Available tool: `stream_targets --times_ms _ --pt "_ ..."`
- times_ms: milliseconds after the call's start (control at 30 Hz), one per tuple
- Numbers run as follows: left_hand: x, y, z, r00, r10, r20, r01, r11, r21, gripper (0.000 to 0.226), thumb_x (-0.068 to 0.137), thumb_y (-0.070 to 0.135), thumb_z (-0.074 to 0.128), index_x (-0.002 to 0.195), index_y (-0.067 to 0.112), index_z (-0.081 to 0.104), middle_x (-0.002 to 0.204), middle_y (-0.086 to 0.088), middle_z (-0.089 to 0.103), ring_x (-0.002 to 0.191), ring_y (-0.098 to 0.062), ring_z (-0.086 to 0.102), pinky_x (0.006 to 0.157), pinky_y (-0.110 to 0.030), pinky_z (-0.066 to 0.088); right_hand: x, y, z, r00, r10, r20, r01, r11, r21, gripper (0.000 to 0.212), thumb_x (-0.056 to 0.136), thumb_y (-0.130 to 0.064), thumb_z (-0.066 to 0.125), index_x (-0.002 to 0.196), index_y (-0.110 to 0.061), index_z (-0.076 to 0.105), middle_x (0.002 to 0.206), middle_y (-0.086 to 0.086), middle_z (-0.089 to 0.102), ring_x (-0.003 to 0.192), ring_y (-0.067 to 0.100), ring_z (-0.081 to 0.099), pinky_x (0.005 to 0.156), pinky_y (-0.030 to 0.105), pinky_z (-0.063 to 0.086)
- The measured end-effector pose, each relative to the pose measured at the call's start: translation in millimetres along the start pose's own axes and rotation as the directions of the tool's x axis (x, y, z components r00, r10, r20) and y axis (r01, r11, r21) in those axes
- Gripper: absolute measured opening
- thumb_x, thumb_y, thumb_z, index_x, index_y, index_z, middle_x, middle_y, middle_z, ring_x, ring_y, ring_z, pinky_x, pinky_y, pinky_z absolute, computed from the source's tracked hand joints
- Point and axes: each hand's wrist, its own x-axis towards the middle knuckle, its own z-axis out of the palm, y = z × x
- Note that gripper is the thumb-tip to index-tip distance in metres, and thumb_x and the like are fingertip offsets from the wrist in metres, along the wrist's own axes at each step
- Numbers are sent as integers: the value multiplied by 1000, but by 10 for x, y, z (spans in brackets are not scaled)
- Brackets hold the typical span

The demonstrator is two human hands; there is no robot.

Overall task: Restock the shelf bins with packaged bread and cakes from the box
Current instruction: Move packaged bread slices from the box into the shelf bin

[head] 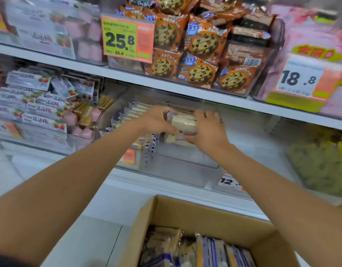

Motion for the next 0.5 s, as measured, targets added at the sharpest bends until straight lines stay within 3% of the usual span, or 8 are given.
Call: stream_targets --times_ms 133,200,267,333,400,500 --pt "630 -185 -116 999 42 -23 -36 969 246 35 73 15 85 102 23 67 118 -1 66 108 -17 62 95 -31 51 462 15 490 981 161 104 -158 987 -40 90 74 -55 75 142 -12 34 139 16 43 131 34 38 108 53 31" --pt "809 -279 -139 999 39 22 -44 927 373 47 68 25 86 109 25 64 122 0 65 111 -20 61 97 -37 51 599 -5 680 974 178 141 -173 984 -49 98 73 -57 75 146 -10 29 146 17 37 136 34 32 111 56 27" --pt "905 -388 -135 996 43 75 -75 859 506 61 67 30 85 123 26 61 131 0 60 115 -23 59 97 -33 49 648 -23 813 971 167 169 -166 986 -22 103 69 -61 76 147 -15 27 153 15 23 141 33 20 114 61 17" --pt "943 -512 -113 994 82 65 -105 826 554 56 75 26 82 126 26 61 130 1 58 114 -22 58 91 -28 45 646 -25 870 975 163 153 -182 975 124 105 65 -60 79 148 -27 24 160 10 0 148 30 2 116 62 7" --pt "977 -613 -110 989 144 24 -134 828 544 49 75 24 80 121 28 64 129 1 60 112 -22 58 93 -33 47 650 -21 847 969 215 123 -244 916 320 112 65 -54 83 151 -32 16 160 5 -18 149 27 -12 119 58 8" --pt "981 -679 -126 989 145 17 -134 853 505 46 73 22 81 116 28 65 130 0 59 117 -23 55 102 -42 44 682 10 811 921 326 211 -388 762 518 121 66 -43 87 154 -32 6 159 4 -24 150 26 -11 121 44 19"
